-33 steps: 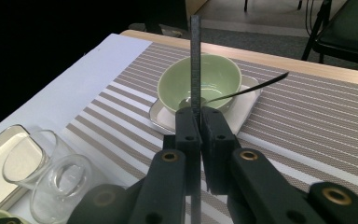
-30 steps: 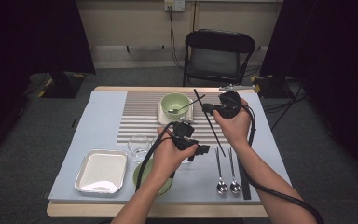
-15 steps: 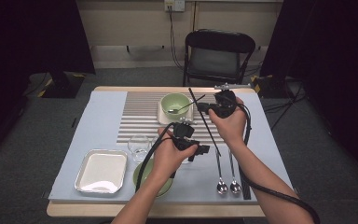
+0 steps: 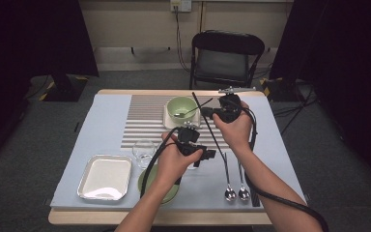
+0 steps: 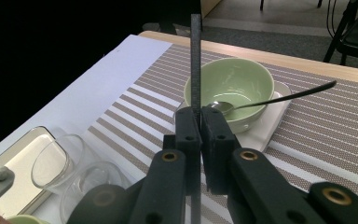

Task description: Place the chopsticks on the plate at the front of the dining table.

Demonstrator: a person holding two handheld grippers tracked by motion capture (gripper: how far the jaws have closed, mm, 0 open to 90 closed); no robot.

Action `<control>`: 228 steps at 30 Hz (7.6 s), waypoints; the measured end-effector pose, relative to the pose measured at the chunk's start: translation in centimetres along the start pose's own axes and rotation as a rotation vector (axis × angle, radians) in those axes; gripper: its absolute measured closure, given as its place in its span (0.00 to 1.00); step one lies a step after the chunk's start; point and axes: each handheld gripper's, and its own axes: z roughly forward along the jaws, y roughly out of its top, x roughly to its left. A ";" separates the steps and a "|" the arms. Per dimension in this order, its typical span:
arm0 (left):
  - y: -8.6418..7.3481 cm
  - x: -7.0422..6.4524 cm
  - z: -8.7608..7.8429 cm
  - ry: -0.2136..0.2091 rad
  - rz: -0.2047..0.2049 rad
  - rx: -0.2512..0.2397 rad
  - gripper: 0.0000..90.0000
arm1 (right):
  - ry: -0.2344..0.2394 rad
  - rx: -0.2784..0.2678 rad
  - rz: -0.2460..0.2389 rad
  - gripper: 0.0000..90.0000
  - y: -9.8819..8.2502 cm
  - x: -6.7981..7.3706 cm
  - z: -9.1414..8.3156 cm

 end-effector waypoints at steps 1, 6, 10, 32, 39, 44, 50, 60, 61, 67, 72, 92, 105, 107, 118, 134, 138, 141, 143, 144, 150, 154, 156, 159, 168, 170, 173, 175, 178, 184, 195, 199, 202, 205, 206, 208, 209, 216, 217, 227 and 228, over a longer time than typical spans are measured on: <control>0.0 0.0 0.0 0.000 -0.003 0.000 0.64 | -0.001 0.000 0.000 0.96 0.0 0.1 0.0; -0.1 0.0 0.0 0.001 -0.006 -0.004 0.65 | 0.004 0.000 0.000 0.96 0.2 0.4 0.2; -0.2 0.1 0.0 0.005 -0.007 -0.004 0.65 | 0.013 -0.004 0.000 0.96 0.3 0.7 0.3; -0.4 0.3 0.7 -0.023 -0.102 -0.053 0.73 | 0.031 0.000 0.006 0.96 0.5 1.8 1.0; -0.4 0.2 1.0 -0.033 -0.143 -0.069 0.81 | 0.036 -0.005 0.021 0.96 0.4 2.0 1.1; -0.5 0.6 0.8 -0.038 -0.199 -0.046 0.87 | 0.027 0.000 0.046 0.96 0.4 1.8 1.0; -0.7 1.6 0.0 -0.019 -0.252 -0.035 0.93 | 0.034 -0.014 0.090 0.94 0.6 1.3 0.5; -0.9 2.5 -0.9 0.003 -0.263 -0.034 0.96 | -0.001 -0.010 0.077 0.92 0.6 0.4 -0.1; -0.9 2.6 -0.9 0.003 -0.263 -0.033 0.96 | -0.001 -0.011 0.080 0.91 0.5 0.3 -0.1; -0.9 2.8 -1.0 0.007 -0.273 -0.035 0.97 | -0.008 -0.010 0.084 0.87 0.2 -0.3 0.0; -0.9 2.9 -1.4 0.018 -0.268 -0.029 0.97 | -0.022 -0.014 0.074 0.79 -0.1 -0.5 0.1; -0.8 3.3 -1.7 0.055 -0.243 0.012 0.97 | 0.007 -0.051 0.026 0.46 -0.6 -0.8 0.5; -0.8 3.2 -2.2 0.055 -0.241 0.003 0.97 | -0.022 -0.022 -0.011 0.43 -1.0 -0.9 1.4; -0.7 3.3 -2.3 0.067 -0.233 0.004 0.97 | -0.013 -0.026 -0.002 0.42 -1.0 -0.9 1.3; -0.5 4.1 -3.5 0.098 -0.236 0.008 0.97 | -0.007 -0.022 -0.023 0.34 -1.9 -2.4 0.3; -0.1 4.4 -4.0 0.122 -0.244 0.006 0.97 | -0.013 -0.005 -0.030 0.21 -3.6 -4.6 -0.9; -0.1 4.5 -4.0 0.130 -0.239 0.012 0.97 | 0.005 0.007 -0.057 0.18 -4.0 -4.8 -0.9; -0.1 4.6 -4.2 0.130 -0.240 0.012 0.97 | -0.006 0.016 -0.061 0.18 -4.3 -4.9 -0.9; -0.1 4.7 -4.3 0.137 -0.241 0.015 0.97 | -0.003 0.016 -0.061 0.18 -4.5 -5.1 -0.9; -0.1 4.7 -4.4 0.138 -0.239 0.016 0.97 | -0.003 0.019 -0.064 0.18 -4.6 -5.1 -0.9; -0.1 4.9 -4.7 0.144 -0.244 0.012 0.97 | -0.005 0.028 -0.066 0.18 -5.3 -5.6 -0.9; -0.1 4.9 -4.8 0.142 -0.244 0.013 0.97 | -0.005 0.029 -0.066 0.18 -5.7 -6.0 -0.9; -0.1 4.9 -4.8 0.144 -0.242 0.014 0.97 | -0.002 0.031 -0.065 0.18 -5.9 -6.1 -0.9; -0.1 4.9 -4.8 0.147 -0.238 0.017 0.97 | -0.002 0.039 -0.064 0.18 -6.2 -6.4 -1.0; 0.0 4.9 -4.6 0.148 -0.249 0.016 0.97 | -0.006 0.036 -0.062 0.19 -6.8 -7.2 -1.5; 0.0 5.0 -4.6 0.151 -0.249 0.017 0.97 | -0.008 0.036 -0.062 0.19 -7.0 -7.4 -1.6; 0.0 5.2 -4.8 0.162 -0.250 0.017 0.97 | -0.010 0.040 -0.059 0.19 -7.2 -7.6 -1.8; 0.0 5.2 -4.8 0.158 -0.255 0.017 0.97 | -0.010 0.042 -0.058 0.19 -7.3 -7.8 -1.8; 0.0 5.3 -5.0 0.160 -0.257 0.017 0.97 | -0.015 0.045 -0.064 0.19 -7.5 -8.1 -1.9; -0.1 5.6 -5.2 0.165 -0.263 0.012 0.97 | -0.019 0.059 -0.062 0.19 -8.0 -8.5 -2.1; -0.1 5.9 -5.7 0.168 -0.265 0.017 0.97 | -0.024 0.065 -0.062 0.20 -8.7 -9.1 -2.4; 0.0 6.0 -5.8 0.176 -0.277 0.008 0.97 | -0.029 0.072 -0.065 0.20 -9.0 -9.4 -2.5; 0.0 6.2 -6.0 0.177 -0.272 0.014 0.97 | -0.032 0.071 -0.060 0.20 -9.2 -9.6 -2.6; 0.1 6.2 -6.2 0.185 -0.276 0.008 0.97 | -0.035 0.070 -0.059 0.20 -9.4 -9.9 -2.8; 0.1 6.2 -6.2 0.185 -0.281 0.005 0.97 | -0.035 0.071 -0.057 0.20 -9.5 -10.0 -2.9; 0.1 6.3 -6.3 0.187 -0.282 0.006 0.97 | -0.036 0.071 -0.051 0.20 -9.6 -10.1 -2.9; 0.1 6.4 -6.3 0.185 -0.283 0.006 0.97 | -0.035 0.069 -0.048 0.20 -9.6 -10.2 -2.9; 0.2 6.6 -6.5 0.194 -0.293 0.007 0.97 | -0.042 0.074 -0.047 0.20 -10.1 -10.6 -3.1; 0.1 6.7 -6.6 0.194 -0.292 0.005 0.97 | -0.046 0.075 -0.049 0.20 -10.2 -10.7 -3.1; 0.3 7.0 -6.9 0.204 -0.298 0.004 0.97 | -0.052 0.077 -0.043 0.20 -10.7 -11.3 -3.5; 0.3 7.0 -6.9 0.206 -0.300 0.003 0.97 | -0.055 0.078 -0.041 0.20 -10.8 -11.4 -3.5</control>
